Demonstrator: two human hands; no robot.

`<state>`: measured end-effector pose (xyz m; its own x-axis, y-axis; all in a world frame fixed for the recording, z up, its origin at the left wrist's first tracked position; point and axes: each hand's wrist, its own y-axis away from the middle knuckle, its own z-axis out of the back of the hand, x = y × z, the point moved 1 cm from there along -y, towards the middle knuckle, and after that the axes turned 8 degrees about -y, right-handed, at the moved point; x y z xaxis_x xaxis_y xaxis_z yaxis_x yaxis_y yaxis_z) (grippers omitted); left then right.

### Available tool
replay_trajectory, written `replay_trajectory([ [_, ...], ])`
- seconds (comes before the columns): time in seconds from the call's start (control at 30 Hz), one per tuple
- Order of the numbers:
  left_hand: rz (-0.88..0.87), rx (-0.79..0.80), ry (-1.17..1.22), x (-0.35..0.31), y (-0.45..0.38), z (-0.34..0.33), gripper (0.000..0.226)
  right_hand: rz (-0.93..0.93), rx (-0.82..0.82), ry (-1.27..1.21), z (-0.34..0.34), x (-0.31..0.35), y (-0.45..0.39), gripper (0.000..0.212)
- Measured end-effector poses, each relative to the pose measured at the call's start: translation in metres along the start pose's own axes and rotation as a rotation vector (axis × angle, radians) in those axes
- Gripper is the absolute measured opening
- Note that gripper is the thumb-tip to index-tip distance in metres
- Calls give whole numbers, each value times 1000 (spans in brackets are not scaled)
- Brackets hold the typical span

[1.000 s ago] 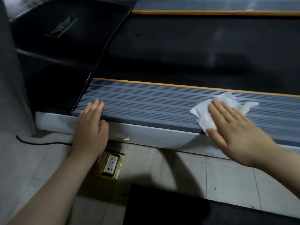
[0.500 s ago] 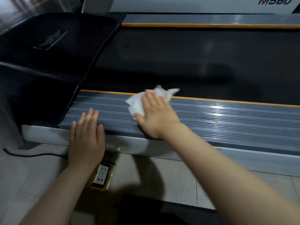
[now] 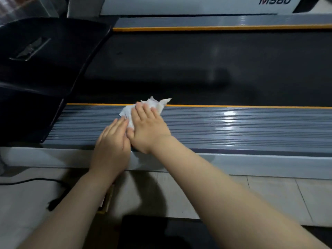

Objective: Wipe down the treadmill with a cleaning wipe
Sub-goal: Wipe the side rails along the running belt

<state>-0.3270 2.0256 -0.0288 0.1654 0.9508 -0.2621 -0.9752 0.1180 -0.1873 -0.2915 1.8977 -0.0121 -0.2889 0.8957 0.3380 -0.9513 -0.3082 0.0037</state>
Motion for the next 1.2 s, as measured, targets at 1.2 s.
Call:
replay_trajectory([
  [1.2,8,-46,6,-27,24,-10,55,-564,-105,63,64,-199,197,86],
])
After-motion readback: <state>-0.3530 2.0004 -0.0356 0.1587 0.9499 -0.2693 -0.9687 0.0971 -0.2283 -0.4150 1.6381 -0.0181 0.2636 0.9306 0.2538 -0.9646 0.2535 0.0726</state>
